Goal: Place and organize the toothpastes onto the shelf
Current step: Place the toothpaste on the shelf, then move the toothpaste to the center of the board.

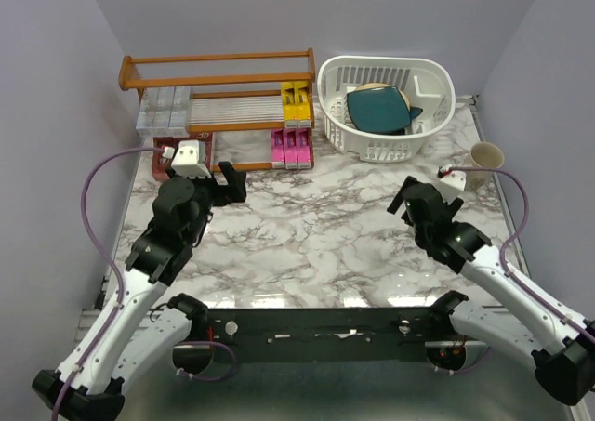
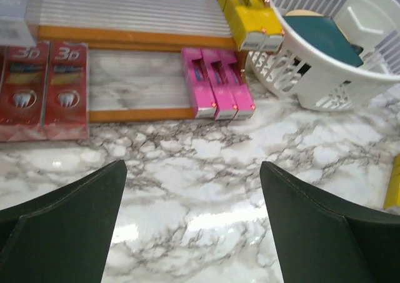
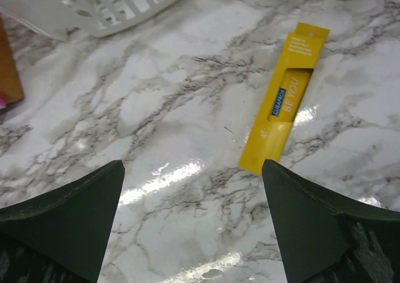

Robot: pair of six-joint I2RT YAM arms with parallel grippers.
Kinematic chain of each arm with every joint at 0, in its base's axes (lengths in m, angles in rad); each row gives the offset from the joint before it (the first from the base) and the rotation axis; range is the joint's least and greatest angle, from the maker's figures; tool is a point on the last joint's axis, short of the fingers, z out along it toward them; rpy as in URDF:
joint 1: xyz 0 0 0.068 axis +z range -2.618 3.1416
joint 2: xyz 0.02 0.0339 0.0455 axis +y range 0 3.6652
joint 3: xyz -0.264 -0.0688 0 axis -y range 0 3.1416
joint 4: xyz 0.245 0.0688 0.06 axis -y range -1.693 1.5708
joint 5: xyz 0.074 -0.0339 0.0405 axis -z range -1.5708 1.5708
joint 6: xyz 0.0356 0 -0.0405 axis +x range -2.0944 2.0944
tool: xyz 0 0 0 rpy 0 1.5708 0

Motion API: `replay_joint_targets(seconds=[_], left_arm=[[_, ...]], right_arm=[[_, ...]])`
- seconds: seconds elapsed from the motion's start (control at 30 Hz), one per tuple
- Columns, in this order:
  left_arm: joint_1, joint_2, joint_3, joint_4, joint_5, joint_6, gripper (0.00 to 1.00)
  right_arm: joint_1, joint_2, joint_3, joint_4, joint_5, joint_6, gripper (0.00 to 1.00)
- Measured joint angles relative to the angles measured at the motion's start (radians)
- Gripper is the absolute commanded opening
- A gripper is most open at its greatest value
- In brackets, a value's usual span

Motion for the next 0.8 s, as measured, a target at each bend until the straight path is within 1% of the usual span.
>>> replay_joint_targets(seconds=[0.1, 0.2, 0.3, 0.4, 0.5, 0.7, 0.8], left_arm=[[0.0, -0.163, -0.094, -0.074, 0.0, 0.032, 0.99], [0.0, -0.314, -0.188, -0.109, 0.0, 0.057, 0.99], [0.0, -0.419, -0.254, -0.133, 0.008, 0.069, 0.99], [0.0, -0.47, -0.282, -0.155, 0.024, 0.078, 0.99], [0.0, -0.514, -0.289, -0.157, 0.041, 0.082, 0.99], [0.0, -0.566, -0.29, -0.157, 0.068, 0.084, 0.99], [0.0, -0.583, -0.293, -0.156, 0.084, 0.084, 0.99]], right_arm=[[-0.071, 0.104, 0.052, -0.06, 0.0, 0.019, 1.0], [-0.179, 0.234, 0.129, -0.124, 0.0, 0.051, 1.0], [-0.271, 0.353, 0.201, -0.164, -0.002, 0.065, 0.99], [-0.365, 0.493, 0.27, -0.185, -0.015, 0.071, 0.96], [-0.427, 0.572, 0.292, -0.188, -0.039, 0.068, 0.95], [-0.512, 0.661, 0.299, -0.155, -0.113, 0.037, 0.92], [-0.534, 0.705, 0.317, -0.136, -0.139, 0.02, 0.89]])
